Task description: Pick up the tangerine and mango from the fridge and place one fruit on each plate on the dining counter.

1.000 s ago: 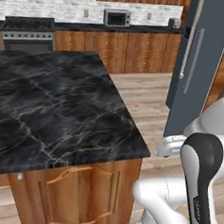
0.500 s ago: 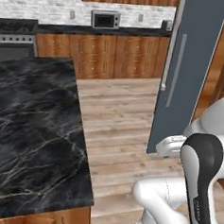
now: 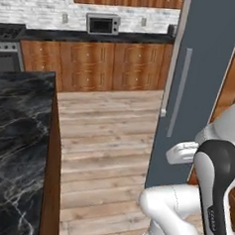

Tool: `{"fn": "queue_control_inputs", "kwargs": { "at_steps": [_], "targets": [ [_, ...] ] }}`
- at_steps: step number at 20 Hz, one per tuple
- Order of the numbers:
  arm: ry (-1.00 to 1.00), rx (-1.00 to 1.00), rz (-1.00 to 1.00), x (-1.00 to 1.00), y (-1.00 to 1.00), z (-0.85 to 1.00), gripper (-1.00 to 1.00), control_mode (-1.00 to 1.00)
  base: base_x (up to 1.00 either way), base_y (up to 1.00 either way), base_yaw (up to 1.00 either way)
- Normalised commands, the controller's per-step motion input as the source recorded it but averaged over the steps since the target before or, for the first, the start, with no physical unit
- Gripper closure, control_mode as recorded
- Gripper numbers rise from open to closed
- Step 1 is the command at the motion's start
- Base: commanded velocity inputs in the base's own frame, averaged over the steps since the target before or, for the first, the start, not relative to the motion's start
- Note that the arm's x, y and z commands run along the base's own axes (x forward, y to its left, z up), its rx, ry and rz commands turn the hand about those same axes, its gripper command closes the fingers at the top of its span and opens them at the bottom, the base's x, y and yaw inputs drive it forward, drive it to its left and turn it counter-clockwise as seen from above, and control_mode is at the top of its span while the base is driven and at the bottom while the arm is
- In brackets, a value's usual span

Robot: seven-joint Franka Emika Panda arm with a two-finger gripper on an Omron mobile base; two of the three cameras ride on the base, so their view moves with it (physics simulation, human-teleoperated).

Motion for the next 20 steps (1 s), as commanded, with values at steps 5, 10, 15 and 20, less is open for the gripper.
{"fn": "queue_control_inputs", "kwargs": {
  "at_steps": [5,10,15,20],
  "targets": [
    [0.00,0.00,0.00,0.00,0.00,0.00,-1.00,1.00,1.00,0.53,-0.15],
    [0.00,0.00,0.00,0.00,0.00,0.00,-1.00,1.00,1.00,0.47,-0.11],
    [0.00,0.00,0.00,0.00,0.00,0.00,-1.00,1.00,1.00,0.46,-0.14],
    [0.00,0.00,0.00,0.00,0.00,0.00,-1.00,1.00,1.00,0.54,-0.19]
  ]
}}
